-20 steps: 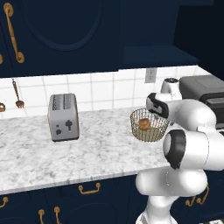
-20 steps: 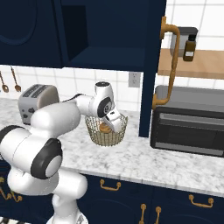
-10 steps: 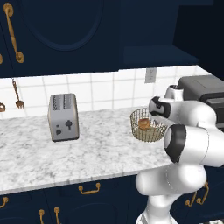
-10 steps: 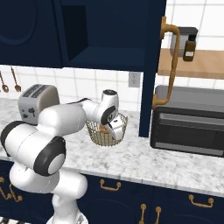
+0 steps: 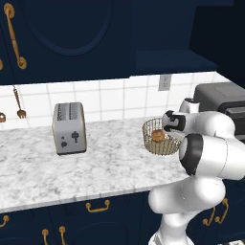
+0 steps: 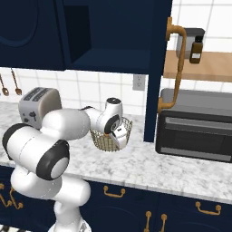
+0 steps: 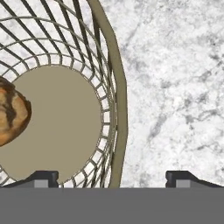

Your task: Open the cabinet, pick up the bread from the cabinet and place it in the basket. Then move the basket to the dining counter.

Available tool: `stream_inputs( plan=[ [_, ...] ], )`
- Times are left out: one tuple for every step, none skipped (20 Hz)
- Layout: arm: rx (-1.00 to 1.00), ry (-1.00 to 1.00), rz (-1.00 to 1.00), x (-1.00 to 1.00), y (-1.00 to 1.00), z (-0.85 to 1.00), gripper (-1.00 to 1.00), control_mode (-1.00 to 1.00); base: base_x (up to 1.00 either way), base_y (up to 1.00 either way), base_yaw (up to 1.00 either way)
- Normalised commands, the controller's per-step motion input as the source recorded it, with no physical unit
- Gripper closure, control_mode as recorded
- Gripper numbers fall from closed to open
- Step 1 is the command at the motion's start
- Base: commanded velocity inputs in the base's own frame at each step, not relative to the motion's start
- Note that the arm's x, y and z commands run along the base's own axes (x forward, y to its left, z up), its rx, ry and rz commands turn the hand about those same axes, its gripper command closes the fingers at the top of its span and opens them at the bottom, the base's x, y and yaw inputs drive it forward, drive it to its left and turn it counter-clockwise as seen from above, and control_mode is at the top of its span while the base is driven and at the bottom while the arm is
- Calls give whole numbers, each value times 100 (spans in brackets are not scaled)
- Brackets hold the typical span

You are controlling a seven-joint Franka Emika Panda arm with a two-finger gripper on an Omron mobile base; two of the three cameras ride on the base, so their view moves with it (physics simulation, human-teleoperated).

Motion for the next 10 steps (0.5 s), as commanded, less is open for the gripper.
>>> stream_inputs(
  plan=[
    [1,0,0,0,16,-26,100,-100,0,0,0],
    [1,0,0,0,16,-19,100,-100,0,0,0],
    [1,0,0,0,18,-17,100,-100,0,0,0],
    [0,0,-1,0,11,0,100,-100,0,0,0],
    [1,-1,-5,0,26,-5,100,-100,0,0,0],
    [3,0,-6,0,3,-5,100,-100,0,0,0],
    [13,-1,-5,0,13,0,100,-100,0,0,0],
    [11,0,-12,0,36,2,100,-100,0,0,0],
    [13,-7,-16,-9,28,35,100,-100,0,0,0],
    [13,-7,-21,-26,36,39,100,-100,0,0,0]
  ],
)
